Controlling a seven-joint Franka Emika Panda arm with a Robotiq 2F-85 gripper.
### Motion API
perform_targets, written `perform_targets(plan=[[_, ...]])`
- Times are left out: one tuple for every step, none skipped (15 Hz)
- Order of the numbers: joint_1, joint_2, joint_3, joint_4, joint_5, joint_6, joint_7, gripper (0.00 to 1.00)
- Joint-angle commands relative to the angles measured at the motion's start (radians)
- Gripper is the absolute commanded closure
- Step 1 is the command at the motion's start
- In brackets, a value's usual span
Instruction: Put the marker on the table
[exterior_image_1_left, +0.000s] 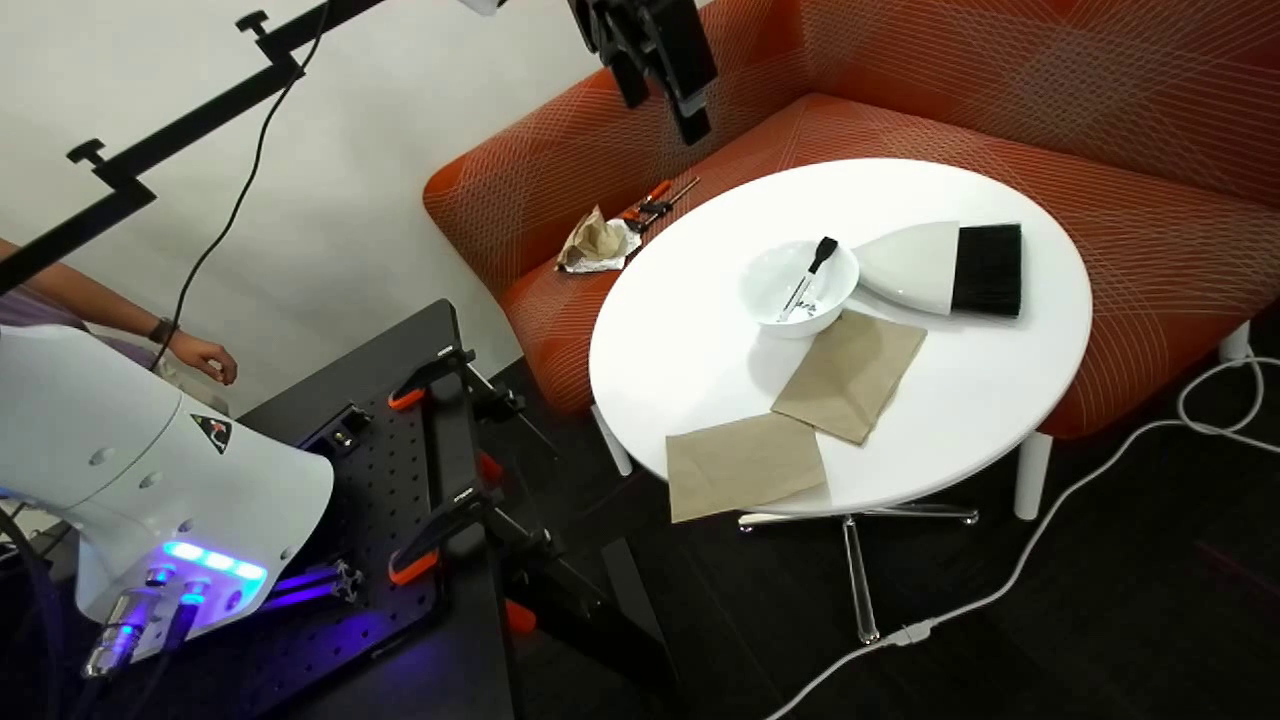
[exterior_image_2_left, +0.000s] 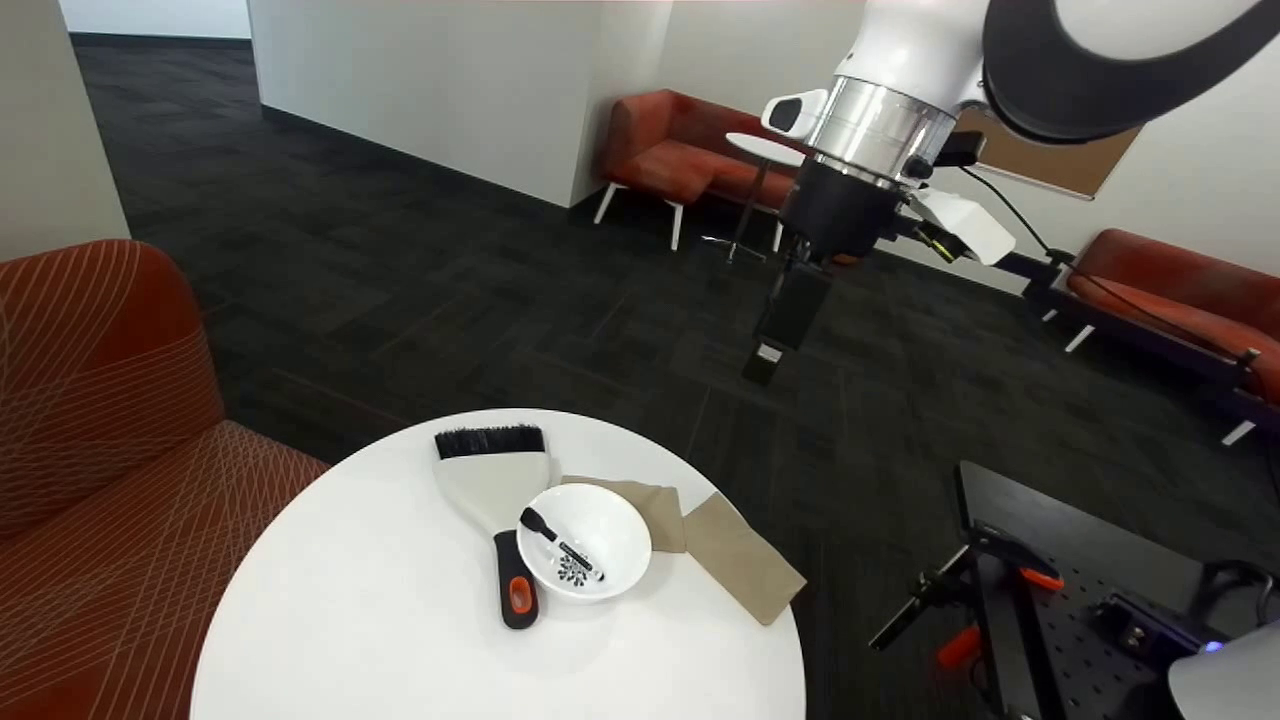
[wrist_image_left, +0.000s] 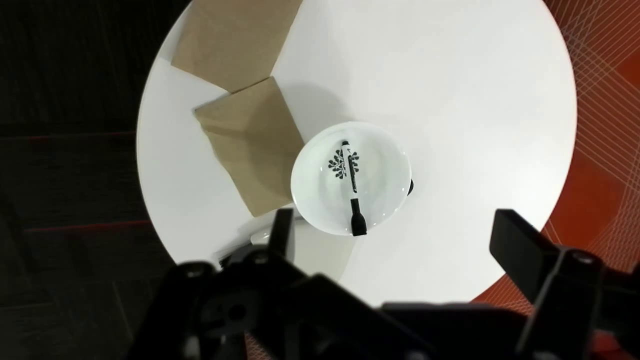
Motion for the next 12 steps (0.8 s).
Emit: perform_targets(plan=[[-0.018, -0.001, 0.018, 0.001, -0.002, -0.002, 0.002, 0.00], [-0.018, -0.001, 0.018, 0.001, -0.002, -0.002, 0.002, 0.00], [-0.015, 0.019, 0.022, 0.006, 0.007, 0.026, -0.005, 0.00], [-0.011, 0.044, 0.028, 0.014, 0.002, 0.058, 0.006, 0.00], [-0.010, 0.063, 0.034, 0.020, 0.015, 0.079, -0.005, 0.00], [-0.009, 0.090, 0.041, 0.027, 0.023, 0.113, -0.006, 0.00], [-0.010, 0.117, 0.050, 0.033, 0.025, 0.145, -0.008, 0.00], [-0.013, 0.150, 0.061, 0.042, 0.030, 0.181, -0.013, 0.00], [-0.016, 0.181, 0.071, 0.050, 0.026, 0.210, -0.006, 0.00], [-0.021, 0.219, 0.082, 0.060, 0.026, 0.242, -0.004, 0.00], [-0.024, 0.250, 0.091, 0.068, 0.012, 0.273, 0.009, 0.00], [-0.032, 0.287, 0.104, 0.084, 0.016, 0.294, 0.008, 0.00]])
